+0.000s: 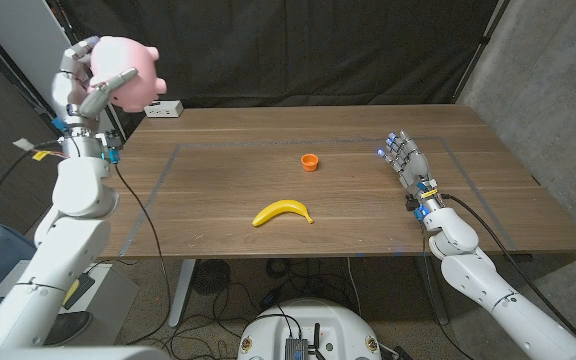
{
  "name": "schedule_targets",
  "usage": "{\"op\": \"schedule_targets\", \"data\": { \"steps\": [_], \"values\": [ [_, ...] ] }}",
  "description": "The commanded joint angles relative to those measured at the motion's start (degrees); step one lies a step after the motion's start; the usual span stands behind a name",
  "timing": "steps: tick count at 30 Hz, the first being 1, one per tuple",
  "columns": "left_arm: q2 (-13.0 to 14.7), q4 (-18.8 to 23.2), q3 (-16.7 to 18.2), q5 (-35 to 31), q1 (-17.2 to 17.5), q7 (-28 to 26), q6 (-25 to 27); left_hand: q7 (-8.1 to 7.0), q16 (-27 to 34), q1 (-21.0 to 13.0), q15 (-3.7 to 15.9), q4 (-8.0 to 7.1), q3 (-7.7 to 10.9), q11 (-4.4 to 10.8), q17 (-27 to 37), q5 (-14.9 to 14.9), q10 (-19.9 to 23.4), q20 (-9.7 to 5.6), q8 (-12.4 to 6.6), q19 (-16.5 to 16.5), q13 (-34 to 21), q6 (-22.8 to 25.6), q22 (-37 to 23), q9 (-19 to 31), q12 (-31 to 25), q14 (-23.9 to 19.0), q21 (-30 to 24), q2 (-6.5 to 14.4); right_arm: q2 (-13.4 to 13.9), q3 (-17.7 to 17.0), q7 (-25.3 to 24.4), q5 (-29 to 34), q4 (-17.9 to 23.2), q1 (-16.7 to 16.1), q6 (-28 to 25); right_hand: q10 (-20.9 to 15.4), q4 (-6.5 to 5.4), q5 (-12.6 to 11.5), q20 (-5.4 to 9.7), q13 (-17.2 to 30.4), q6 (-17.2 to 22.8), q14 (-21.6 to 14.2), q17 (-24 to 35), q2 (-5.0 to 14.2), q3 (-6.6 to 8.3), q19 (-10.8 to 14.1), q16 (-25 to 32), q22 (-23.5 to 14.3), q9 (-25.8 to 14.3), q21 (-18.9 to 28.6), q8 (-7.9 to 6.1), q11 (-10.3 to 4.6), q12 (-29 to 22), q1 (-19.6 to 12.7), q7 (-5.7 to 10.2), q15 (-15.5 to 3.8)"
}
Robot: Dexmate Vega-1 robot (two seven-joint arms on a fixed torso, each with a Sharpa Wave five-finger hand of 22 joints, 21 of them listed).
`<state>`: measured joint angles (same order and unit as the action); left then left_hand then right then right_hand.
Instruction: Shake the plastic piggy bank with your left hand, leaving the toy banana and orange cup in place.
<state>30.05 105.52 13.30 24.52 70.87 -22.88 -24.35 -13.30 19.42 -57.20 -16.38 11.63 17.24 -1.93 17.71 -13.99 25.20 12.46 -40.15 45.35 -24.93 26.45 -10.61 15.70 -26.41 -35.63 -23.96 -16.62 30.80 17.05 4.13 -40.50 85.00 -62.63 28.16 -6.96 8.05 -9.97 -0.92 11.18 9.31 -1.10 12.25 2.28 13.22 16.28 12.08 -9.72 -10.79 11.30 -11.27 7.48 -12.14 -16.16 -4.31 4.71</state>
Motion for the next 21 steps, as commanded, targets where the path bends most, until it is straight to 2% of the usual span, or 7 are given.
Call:
{"op": "schedule_targets", "data": {
  "steps": [1, 4, 11, 18, 21],
  "values": [
    [-10.1, -7.0, 3.6, 14.1, 1.5, 4.0, -13.9, 19.25, -0.2, -23.1, 21.37, -2.35, 5.91, 1.88, 0.3, -0.5, 22.1, -9.89, 0.04, 9.5, -19.1, 19.6, -0.2, 11.3, -8.6, -19.9, -0.3, 23.9, 0.8, 0.2, -1.3, 0.2, 1.2, -0.9, -1.8, -0.3, 0.1, -0.2, 0.1, 0.2, 0.1, 0.1, 0.0, 0.24, -0.06, 0.1, 0.1, -0.1, -0.1, 0.0, -0.08, 0.25, 0.0, -0.7, -0.15, 0.21],
    [-11.2, -10.0, 2.9, 16.4, 0.3, 5.4, -15.3, 19.34, -0.3, -23.0, 21.47, -2.36, 5.95, 1.72, 0.3, -0.5, 22.1, -9.94, 0.08, 9.4, -19.2, 19.5, -0.2, 11.2, -8.5, -19.8, -0.3, 23.9, 1.0, 0.1, -1.9, 0.1, 1.7, -1.4, -2.2, -0.3, 0.09, -0.2, 0.15, 0.2, 0.0, 0.0, 0.0, 0.25, -0.05, 0.1, 0.1, -0.1, -0.1, 0.0, -0.05, 0.21, 0.0, -0.8, -0.14, 0.19],
    [-11.0, -13.4, -0.5, 17.4, -3.1, 7.9, -16.2, 19.28, -0.4, -22.8, 21.67, -2.36, 6.04, 1.9, 0.4, -0.5, 22.2, -10.01, 0.17, 9.2, -19.3, 19.4, -0.2, 11.2, -8.3, -19.9, -0.4, 24.0, 1.3, -0.3, -2.8, 0.6, 2.7, -2.6, -2.0, -0.3, 0.09, -0.2, 0.17, 0.2, 0.0, 0.1, 0.0, 0.27, -0.06, 0.1, 0.1, -0.1, -0.1, 0.0, -0.02, 0.2, 0.0, -0.8, -0.15, 0.16],
    [-8.3, -11.1, -4.7, 10.5, -5.0, 4.7, -12.1, 19.11, -0.4, -22.7, 21.81, -2.31, 6.08, 1.63, 0.5, -0.5, 22.4, -10.24, 0.08, 9.6, -19.5, 19.4, -0.2, 11.2, -8.1, -20.2, -0.7, 24.0, 1.5, -1.0, -3.8, 0.7, 3.7, -4.3, -1.2, -0.2, 0.09, -0.2, 0.19, 0.2, -0.1, 0.0, 0.0, 0.28, -0.07, 0.1, 0.1, -0.1, -0.1, -0.1, 0.03, 0.11, 0.1, -0.8, -0.22, 0.19],
    [-6.5, -9.0, -6.9, 4.6, -6.0, 2.2, -9.1, 19.01, -0.3, -22.6, 21.71, -2.3, 6.1, 1.79, 0.5, -0.5, 22.5, -10.3, -0.01, 9.7, -19.6, 19.6, -0.2, 11.3, -8.1, -20.4, -0.8, 24.0, 1.4, -1.3, -4.2, 0.7, 3.9, -4.7, -0.8, -0.2, 0.08, -0.2, 0.19, 0.2, -0.1, 0.0, 0.0, 0.27, -0.08, 0.1, 0.0, -0.1, -0.1, 0.0, 0.04, 0.12, 0.1, -0.8, -0.23, 0.18]
  ]
}}
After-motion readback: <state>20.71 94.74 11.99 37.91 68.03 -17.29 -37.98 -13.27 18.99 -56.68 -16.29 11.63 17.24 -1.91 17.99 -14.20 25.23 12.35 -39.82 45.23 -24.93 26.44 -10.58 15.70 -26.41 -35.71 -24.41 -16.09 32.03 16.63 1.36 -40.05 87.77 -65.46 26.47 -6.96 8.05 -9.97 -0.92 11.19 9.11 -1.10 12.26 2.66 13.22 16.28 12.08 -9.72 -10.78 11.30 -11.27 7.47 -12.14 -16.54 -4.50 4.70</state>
